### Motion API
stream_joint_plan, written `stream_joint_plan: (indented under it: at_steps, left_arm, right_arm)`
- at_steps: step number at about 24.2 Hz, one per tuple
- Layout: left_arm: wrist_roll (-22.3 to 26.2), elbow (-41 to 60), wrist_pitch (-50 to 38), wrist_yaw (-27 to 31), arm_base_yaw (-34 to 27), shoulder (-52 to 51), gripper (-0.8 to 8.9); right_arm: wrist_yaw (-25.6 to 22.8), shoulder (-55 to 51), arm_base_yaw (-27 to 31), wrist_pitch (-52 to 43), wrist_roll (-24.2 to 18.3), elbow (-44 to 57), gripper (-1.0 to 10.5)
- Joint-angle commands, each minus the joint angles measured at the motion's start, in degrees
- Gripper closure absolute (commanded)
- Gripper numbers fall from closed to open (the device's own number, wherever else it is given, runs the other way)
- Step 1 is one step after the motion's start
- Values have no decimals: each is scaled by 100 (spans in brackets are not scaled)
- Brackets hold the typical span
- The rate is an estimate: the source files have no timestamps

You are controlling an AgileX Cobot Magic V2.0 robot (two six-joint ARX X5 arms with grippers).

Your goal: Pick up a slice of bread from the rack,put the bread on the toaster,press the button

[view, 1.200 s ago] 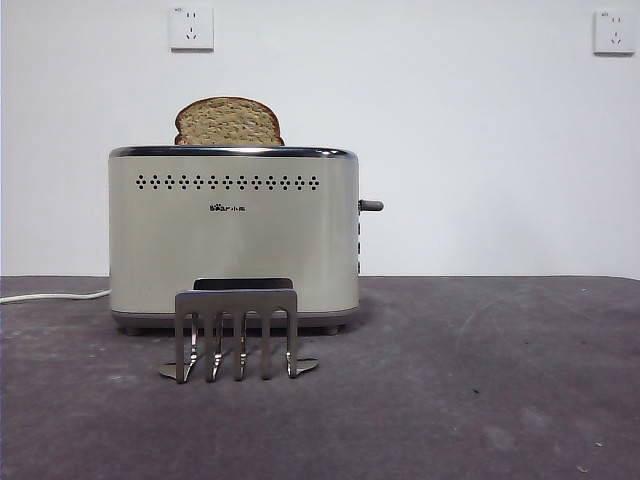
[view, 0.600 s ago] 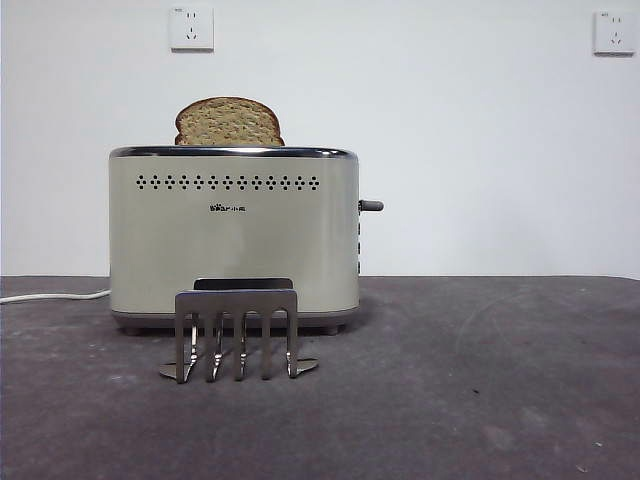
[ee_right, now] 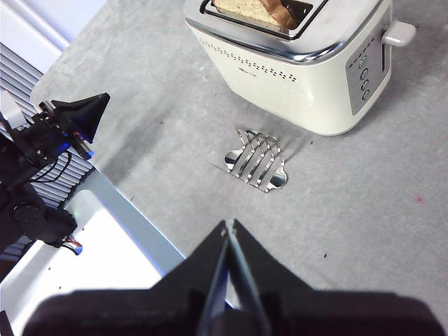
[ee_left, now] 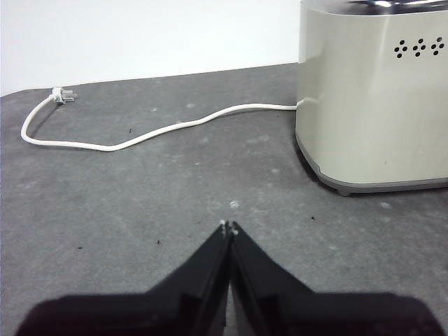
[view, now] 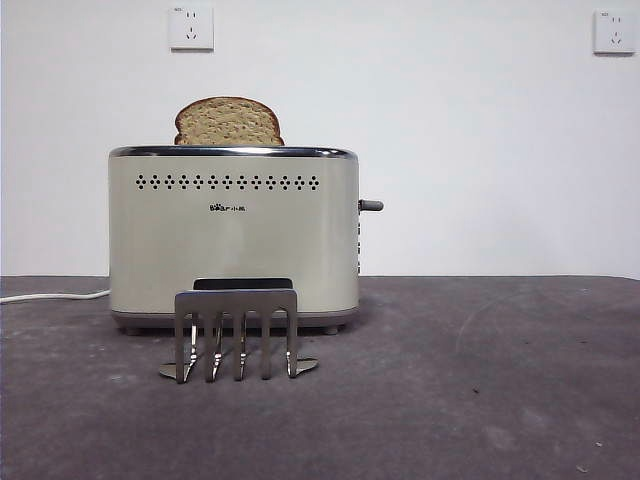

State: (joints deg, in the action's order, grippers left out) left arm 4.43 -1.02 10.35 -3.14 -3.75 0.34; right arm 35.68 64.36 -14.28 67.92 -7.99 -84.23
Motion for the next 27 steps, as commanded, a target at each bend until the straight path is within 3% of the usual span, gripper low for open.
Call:
stream_joint_plan:
  at_steps: [1, 5, 9, 13, 16, 20, 27]
  left_arm:
    - [-37, 81, -2, 11, -20, -22, 817]
    - [-37, 81, -2, 11, -20, -22, 817]
    - [-37, 81, -2, 11, -20, -22, 817]
    - [-37, 81, -2, 11, -20, -22, 817]
    - [-37, 81, -2, 11, -20, -22, 817]
    - [-37, 81, -2, 11, -20, -22, 817]
    - [-37, 81, -2, 11, -20, -22, 817]
  right_arm:
    - [-7, 7, -4, -7, -26, 35, 946]
    - [-114, -90, 96, -4, -44, 35, 946]
    - [-424, -1054, 629, -72, -264, 39, 946]
    - [-535, -2157, 1239, -1097, -203, 426, 946]
    - [-1178, -2970, 1488, -1792, -17, 1397, 946]
    - [-1228, -3799, 1512, -3075, 490, 3042, 946]
    - [-1880, -4892, 1506, -4870, 695, 5386, 946]
